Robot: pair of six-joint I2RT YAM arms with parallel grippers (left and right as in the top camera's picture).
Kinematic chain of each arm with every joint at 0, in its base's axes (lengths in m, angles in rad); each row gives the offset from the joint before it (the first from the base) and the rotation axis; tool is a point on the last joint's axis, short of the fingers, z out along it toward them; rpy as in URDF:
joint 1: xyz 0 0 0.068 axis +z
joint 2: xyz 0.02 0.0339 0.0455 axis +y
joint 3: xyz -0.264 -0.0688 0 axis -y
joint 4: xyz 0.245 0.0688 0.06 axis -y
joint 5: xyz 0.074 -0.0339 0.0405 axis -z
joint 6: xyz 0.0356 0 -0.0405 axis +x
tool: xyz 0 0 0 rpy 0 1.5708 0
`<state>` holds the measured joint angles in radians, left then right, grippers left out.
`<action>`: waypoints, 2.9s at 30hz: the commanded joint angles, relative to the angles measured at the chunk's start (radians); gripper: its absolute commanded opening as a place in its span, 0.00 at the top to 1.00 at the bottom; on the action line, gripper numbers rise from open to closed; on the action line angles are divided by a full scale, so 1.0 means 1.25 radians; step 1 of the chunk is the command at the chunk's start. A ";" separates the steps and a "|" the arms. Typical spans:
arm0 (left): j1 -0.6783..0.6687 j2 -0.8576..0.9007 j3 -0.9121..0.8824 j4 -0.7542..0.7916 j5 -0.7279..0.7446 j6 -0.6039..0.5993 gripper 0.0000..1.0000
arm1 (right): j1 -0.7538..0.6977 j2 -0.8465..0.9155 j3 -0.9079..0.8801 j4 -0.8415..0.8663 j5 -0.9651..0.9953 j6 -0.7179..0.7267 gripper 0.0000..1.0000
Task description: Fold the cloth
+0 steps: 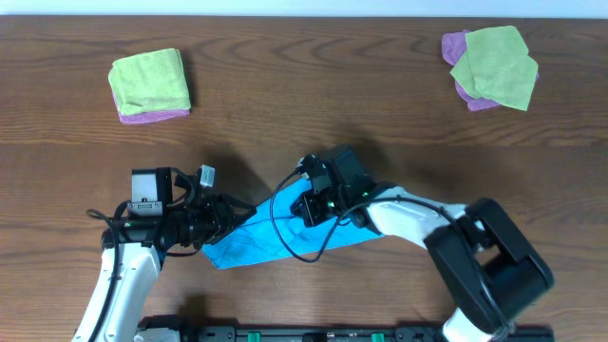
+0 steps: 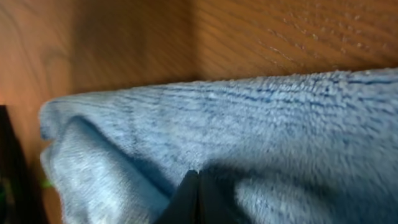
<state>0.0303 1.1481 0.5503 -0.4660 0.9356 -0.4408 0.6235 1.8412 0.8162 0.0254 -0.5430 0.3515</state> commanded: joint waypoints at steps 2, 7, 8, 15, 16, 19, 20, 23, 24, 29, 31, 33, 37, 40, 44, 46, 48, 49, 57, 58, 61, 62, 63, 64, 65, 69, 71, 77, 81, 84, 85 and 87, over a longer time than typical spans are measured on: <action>0.002 -0.005 0.014 0.001 0.001 0.005 0.58 | 0.017 0.051 0.060 0.022 0.001 0.005 0.99; 0.002 -0.005 0.014 0.000 0.006 0.005 0.58 | 0.029 0.109 0.133 0.021 0.058 -0.001 0.99; 0.002 -0.005 0.014 0.001 0.006 0.005 0.58 | 0.030 0.122 0.149 0.019 0.070 -0.005 0.99; 0.002 -0.005 0.014 0.000 0.007 0.005 0.59 | 0.024 0.182 0.237 -0.073 0.133 -0.044 0.99; 0.002 -0.005 0.014 0.001 0.007 0.005 0.59 | 0.024 0.182 0.238 -0.083 0.133 -0.058 0.99; 0.002 -0.005 0.014 0.002 0.006 0.005 0.62 | 0.023 0.182 0.238 -0.124 0.170 -0.063 0.99; 0.002 -0.005 0.014 0.003 0.006 0.005 0.62 | 0.021 0.182 0.238 -0.135 0.197 -0.063 0.99; 0.002 -0.005 0.014 0.003 0.006 0.005 0.62 | 0.011 0.182 0.238 -0.143 0.287 -0.063 0.99; 0.002 -0.005 0.014 0.003 0.006 0.005 0.62 | 0.005 0.182 0.238 -0.143 0.299 -0.063 0.99; 0.002 -0.005 0.014 0.003 0.006 0.005 0.62 | -0.045 0.182 0.238 -0.168 0.408 -0.064 0.99; 0.002 -0.005 0.014 0.003 0.006 0.005 0.62 | -0.071 0.182 0.238 -0.172 0.445 -0.072 0.99; 0.002 -0.005 0.014 0.003 0.006 0.005 0.62 | -0.100 0.182 0.238 -0.171 0.468 -0.079 0.99; 0.002 -0.005 0.014 0.007 0.006 0.005 0.62 | -0.157 0.182 0.238 -0.166 0.501 -0.081 0.99; 0.002 -0.005 0.014 0.017 0.005 0.005 0.62 | -0.192 0.182 0.239 -0.165 0.463 -0.085 0.99; 0.002 -0.005 0.014 0.066 -0.010 -0.040 0.45 | -0.205 0.165 0.254 -0.187 0.313 -0.085 0.99; 0.002 -0.005 0.014 0.093 -0.024 -0.082 0.45 | -0.201 0.140 0.259 -0.188 0.271 -0.083 0.99; 0.002 -0.004 0.014 0.119 -0.024 -0.118 0.44 | -0.194 0.108 0.266 -0.188 0.248 -0.073 0.99; 0.001 -0.004 0.014 0.126 -0.031 -0.135 0.43 | -0.189 0.082 0.271 -0.189 0.240 -0.071 0.99; -0.015 0.030 0.011 0.193 -0.088 -0.225 0.28 | -0.165 -0.093 0.279 -0.241 0.239 -0.020 0.85; -0.024 0.052 0.011 0.222 -0.087 -0.236 0.28 | -0.164 -0.121 0.279 -0.265 0.239 -0.019 0.86; -0.054 0.127 0.011 0.325 -0.083 -0.262 0.30 | -0.164 -0.184 0.279 -0.345 0.239 -0.018 0.90; -0.066 0.153 0.011 0.363 -0.083 -0.268 0.31 | -0.164 -0.201 0.279 -0.374 0.239 -0.018 0.93; -0.079 0.187 0.011 0.412 -0.083 -0.284 0.32 | -0.162 -0.219 0.279 -0.408 0.239 -0.019 0.96; -0.090 0.215 0.011 0.457 -0.079 -0.297 0.32 | -0.159 -0.233 0.279 -0.437 0.239 -0.019 0.98; -0.101 0.240 0.011 0.500 -0.079 -0.308 0.32 | -0.154 -0.248 0.279 -0.468 0.239 -0.019 0.98; -0.150 0.338 0.012 0.681 -0.078 -0.383 0.33 | -0.129 -0.280 0.279 -0.550 0.239 -0.025 0.98; -0.172 0.372 0.012 0.747 -0.083 -0.406 0.33 | -0.113 -0.286 0.279 -0.576 0.239 -0.025 0.99; -0.219 0.444 0.022 0.823 -0.121 -0.426 0.36 | -0.076 -0.287 0.279 -0.607 0.228 -0.024 0.98; -0.231 0.464 0.035 0.826 -0.143 -0.425 0.37 | -0.074 -0.287 0.279 -0.607 0.195 -0.024 0.99; -0.238 0.466 0.039 0.826 -0.168 -0.422 0.38 | -0.074 -0.291 0.279 -0.607 0.176 -0.024 0.99; -0.243 0.467 0.041 0.827 -0.179 -0.422 0.38 | -0.074 -0.294 0.279 -0.607 0.176 -0.024 0.98; -0.253 0.468 0.041 0.836 -0.189 -0.422 0.39 | -0.074 -0.303 0.279 -0.608 0.176 -0.024 0.99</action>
<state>-0.2703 1.7237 0.5816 0.5682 0.7391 -0.9691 0.5232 1.4960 1.1618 -0.7334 -0.3004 0.3210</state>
